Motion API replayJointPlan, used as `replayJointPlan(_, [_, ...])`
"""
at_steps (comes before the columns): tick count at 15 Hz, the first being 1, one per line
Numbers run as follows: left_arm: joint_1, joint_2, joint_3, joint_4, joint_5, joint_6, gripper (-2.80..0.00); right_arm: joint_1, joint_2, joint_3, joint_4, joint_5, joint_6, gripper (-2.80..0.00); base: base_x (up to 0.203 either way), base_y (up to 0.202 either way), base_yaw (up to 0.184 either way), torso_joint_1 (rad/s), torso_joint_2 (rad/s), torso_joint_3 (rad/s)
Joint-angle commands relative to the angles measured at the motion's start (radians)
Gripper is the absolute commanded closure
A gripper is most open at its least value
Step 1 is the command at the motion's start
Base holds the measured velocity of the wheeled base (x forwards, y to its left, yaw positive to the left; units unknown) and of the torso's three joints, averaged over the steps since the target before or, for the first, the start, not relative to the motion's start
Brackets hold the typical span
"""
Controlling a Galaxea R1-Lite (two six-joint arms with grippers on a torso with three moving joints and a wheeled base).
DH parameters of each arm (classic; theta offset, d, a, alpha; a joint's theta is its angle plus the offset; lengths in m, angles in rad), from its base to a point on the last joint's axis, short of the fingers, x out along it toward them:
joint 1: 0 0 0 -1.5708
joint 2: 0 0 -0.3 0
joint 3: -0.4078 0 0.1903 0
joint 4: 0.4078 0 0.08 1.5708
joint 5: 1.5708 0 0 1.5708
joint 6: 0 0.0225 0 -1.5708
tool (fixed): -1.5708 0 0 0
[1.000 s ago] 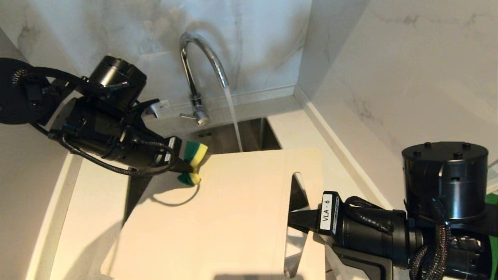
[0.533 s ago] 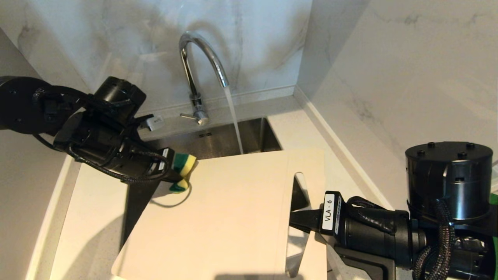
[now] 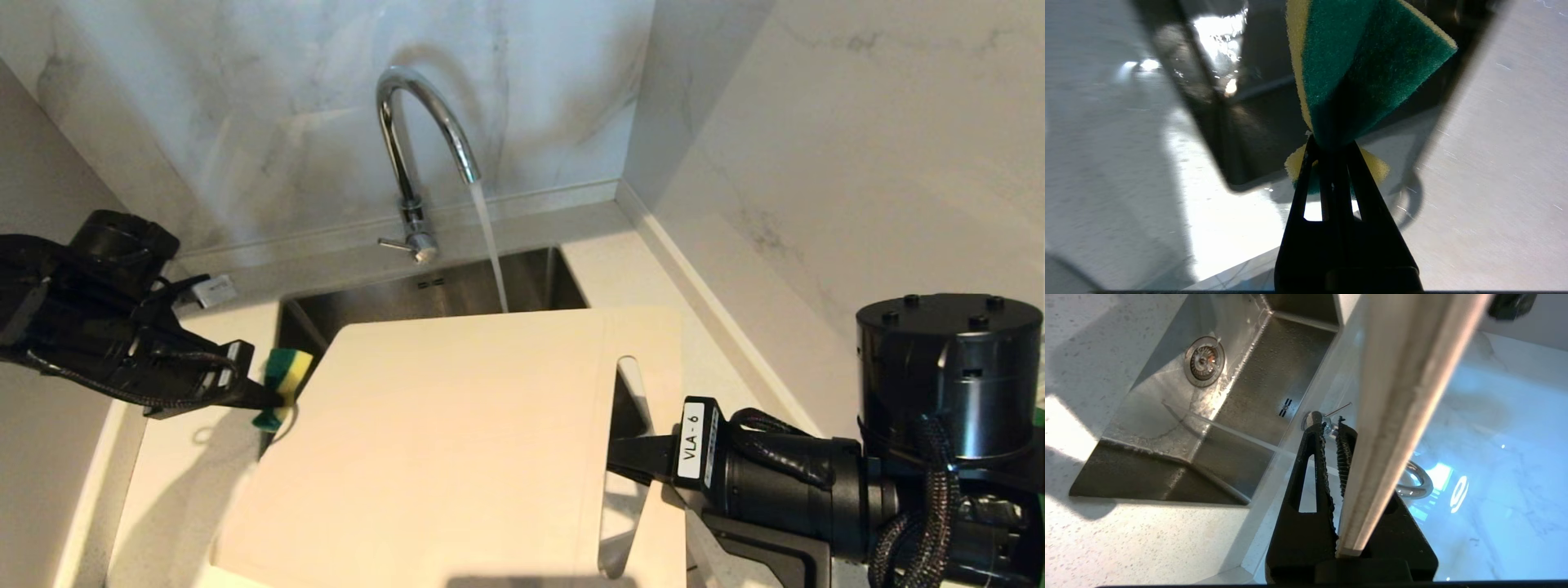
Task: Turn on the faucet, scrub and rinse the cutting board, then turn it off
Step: Put down the cutting board
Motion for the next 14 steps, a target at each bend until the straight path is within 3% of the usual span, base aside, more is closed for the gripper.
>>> replayJointPlan(1, [0.053, -0.047, -0.007, 0.001, -0.009, 0.005, 0.0, 0.0, 0.0, 0.003, 0.001, 0.0, -0.012, 0.0, 0.0, 0.0, 0.0, 0.0, 0.0, 0.0])
replayJointPlan(4, [0.03, -0.085, -0.119, 0.012, -0.042, -0.015, 0.0, -0.001, 0.002, 0.004, 0.001, -0.002, -0.012, 0.0, 0.0, 0.0, 0.0, 0.0, 0.0, 0.0])
replayJointPlan(7, [-0.031, -0.092, -0.3, 0.122, -0.048, -0.08, 0.0, -0.001, 0.006, 0.004, 0.001, -0.003, -0.012, 0.0, 0.0, 0.0, 0.0, 0.0, 0.0, 0.0])
replayJointPlan(11, [-0.322, -0.167, -0.323, 0.232, -0.027, -0.162, 0.0, -0.001, 0.014, 0.004, 0.001, -0.003, -0.011, 0.0, 0.0, 0.0, 0.0, 0.0, 0.0, 0.0])
replayJointPlan(14, [-0.537, -0.173, -0.216, 0.249, 0.059, -0.217, 0.0, -0.006, 0.02, 0.001, 0.001, -0.003, -0.011, 0.0, 0.0, 0.0, 0.0, 0.0, 0.0, 0.0])
